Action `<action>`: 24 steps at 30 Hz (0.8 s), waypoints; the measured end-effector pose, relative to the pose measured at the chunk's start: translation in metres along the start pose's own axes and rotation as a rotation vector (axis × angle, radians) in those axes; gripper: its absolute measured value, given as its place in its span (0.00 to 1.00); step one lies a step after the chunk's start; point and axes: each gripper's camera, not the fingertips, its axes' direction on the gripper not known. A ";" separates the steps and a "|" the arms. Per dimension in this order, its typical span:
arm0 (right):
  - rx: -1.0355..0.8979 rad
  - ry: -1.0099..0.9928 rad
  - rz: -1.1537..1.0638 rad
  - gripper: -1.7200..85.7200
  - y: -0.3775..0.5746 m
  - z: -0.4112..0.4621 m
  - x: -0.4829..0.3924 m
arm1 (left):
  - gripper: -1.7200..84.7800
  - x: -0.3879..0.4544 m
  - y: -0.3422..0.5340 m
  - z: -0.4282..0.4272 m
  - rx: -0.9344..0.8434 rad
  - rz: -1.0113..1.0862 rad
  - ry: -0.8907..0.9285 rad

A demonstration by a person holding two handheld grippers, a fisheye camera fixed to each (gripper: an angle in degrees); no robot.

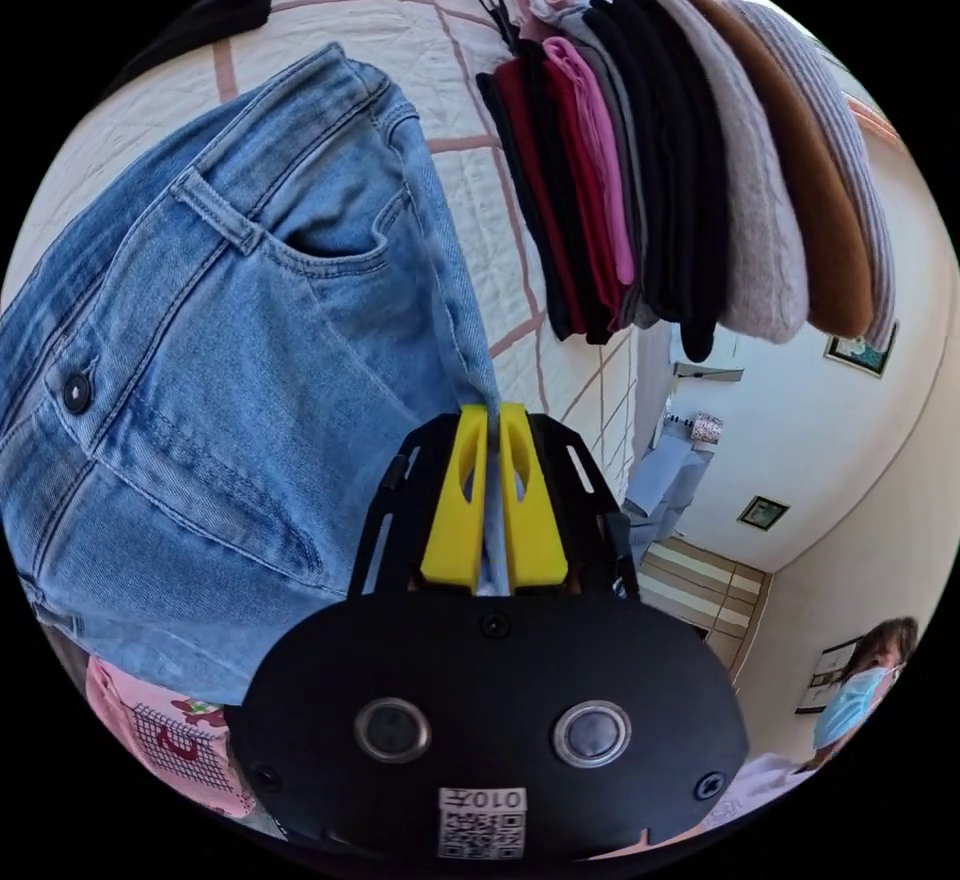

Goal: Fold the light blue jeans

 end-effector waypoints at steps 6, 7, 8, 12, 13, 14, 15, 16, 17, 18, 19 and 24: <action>0.178 0.149 -0.344 0.06 0.025 -0.096 -0.106 | 0.04 0.033 0.026 -0.046 0.073 0.029 0.088; 0.197 0.139 -0.403 0.07 0.014 -0.115 -0.134 | 0.04 0.039 0.026 -0.049 0.075 0.042 0.070; 0.200 0.129 -0.430 0.07 0.006 -0.123 -0.148 | 0.05 0.052 0.020 -0.052 0.068 0.065 0.032; 0.216 0.060 -0.606 0.08 -0.077 -0.138 -0.247 | 0.11 0.102 -0.028 -0.031 0.037 0.178 -0.148; 0.189 -0.003 -0.613 0.09 -0.098 -0.138 -0.266 | 0.12 0.107 -0.035 -0.023 0.015 0.196 -0.167; 0.189 -0.044 -0.628 0.09 -0.105 -0.141 -0.274 | 0.13 0.113 -0.048 -0.008 -0.040 0.228 -0.165; 0.204 -0.097 -0.649 0.09 -0.112 -0.151 -0.284 | 0.13 0.113 -0.055 0.000 -0.073 0.226 -0.119; 0.219 -0.102 -0.657 0.09 -0.113 -0.164 -0.288 | 0.13 0.113 -0.055 -0.001 -0.070 0.238 -0.067; 0.227 -0.096 -0.661 0.10 -0.112 -0.170 -0.288 | 0.13 0.113 -0.052 -0.005 -0.050 0.267 0.021; 0.232 -0.069 -0.662 0.10 -0.108 -0.179 -0.282 | 0.13 0.111 -0.046 -0.012 -0.039 0.282 0.047; 0.206 -0.019 -0.651 0.10 -0.105 -0.185 -0.272 | 0.13 0.108 -0.042 -0.015 -0.040 0.289 0.043; 0.067 0.393 -0.680 0.12 -0.078 -0.193 -0.211 | 0.13 0.046 0.013 -0.058 -0.067 0.261 -0.060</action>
